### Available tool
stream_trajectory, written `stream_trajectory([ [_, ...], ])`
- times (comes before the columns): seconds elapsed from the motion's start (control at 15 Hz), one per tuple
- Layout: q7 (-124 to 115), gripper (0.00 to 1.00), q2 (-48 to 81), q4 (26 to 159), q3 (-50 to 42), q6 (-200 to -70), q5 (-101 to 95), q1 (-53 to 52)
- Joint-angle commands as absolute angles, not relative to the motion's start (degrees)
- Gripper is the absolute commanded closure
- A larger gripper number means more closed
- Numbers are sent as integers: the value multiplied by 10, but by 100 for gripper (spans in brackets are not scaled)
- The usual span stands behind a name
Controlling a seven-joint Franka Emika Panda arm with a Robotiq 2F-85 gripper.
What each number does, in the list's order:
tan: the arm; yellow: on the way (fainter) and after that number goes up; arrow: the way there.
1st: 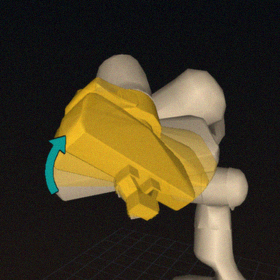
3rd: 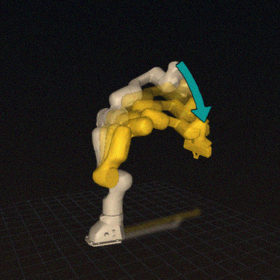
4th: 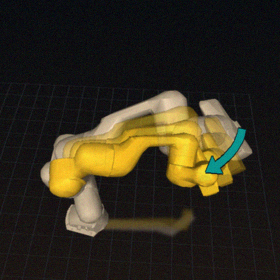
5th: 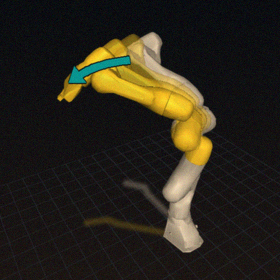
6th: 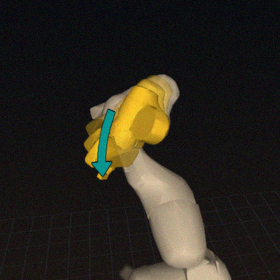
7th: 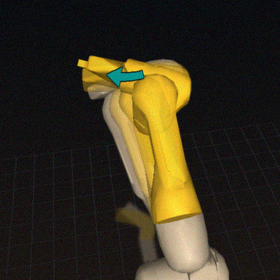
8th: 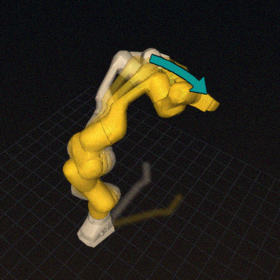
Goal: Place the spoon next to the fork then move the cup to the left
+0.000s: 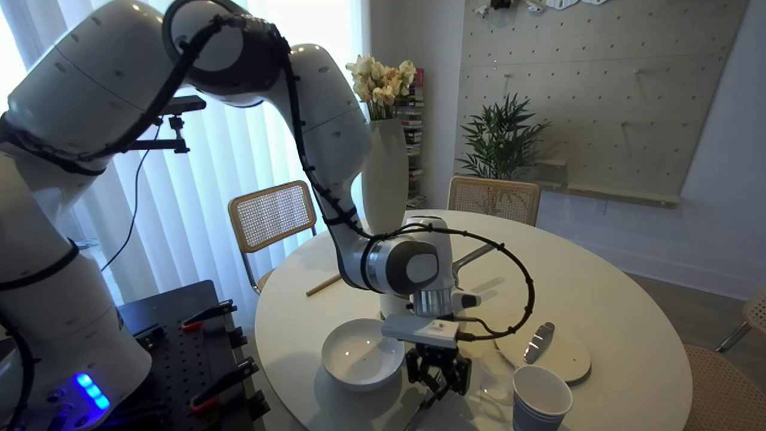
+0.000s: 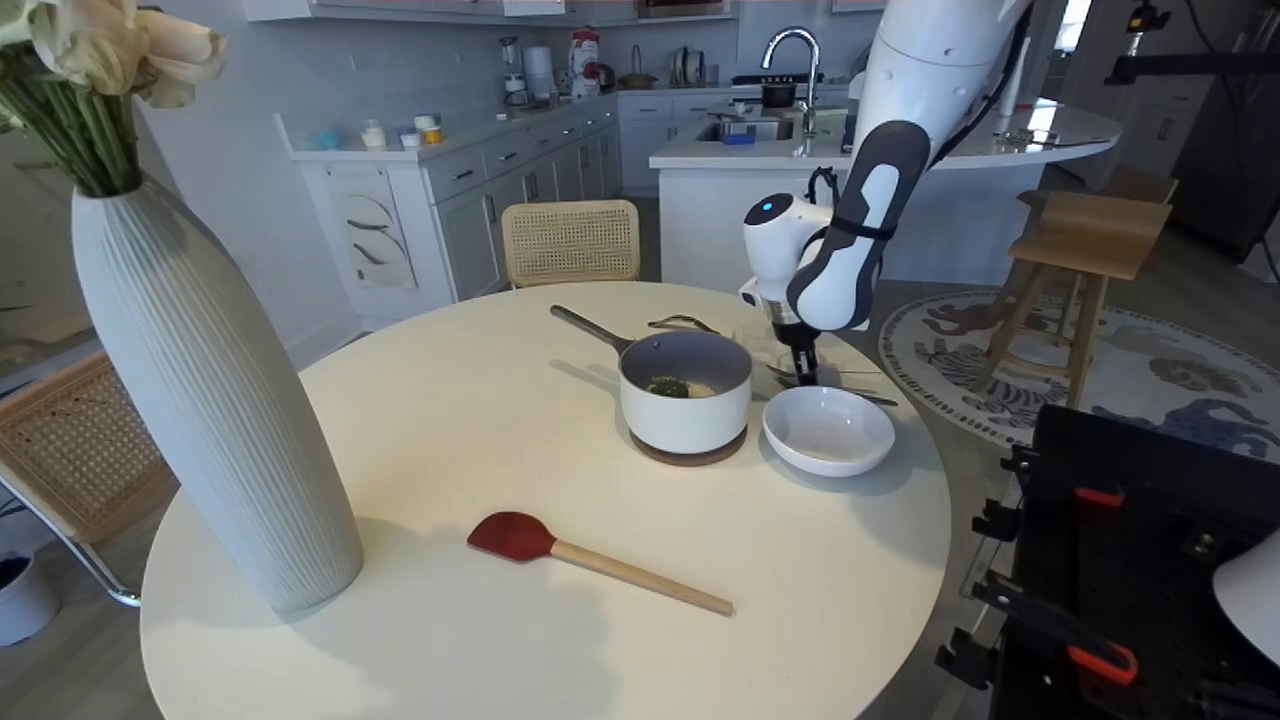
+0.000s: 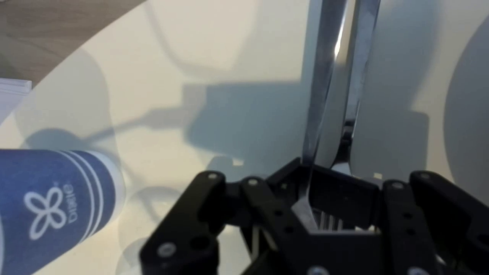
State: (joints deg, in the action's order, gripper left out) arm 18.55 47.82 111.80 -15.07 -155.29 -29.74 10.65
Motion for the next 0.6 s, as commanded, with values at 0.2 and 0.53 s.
stream_trajectory([
  [0.2,211,100,481,1103,-139,-1506,-289,108],
  [0.53,206,100,482,1100,-137,-1502,-290,107],
])
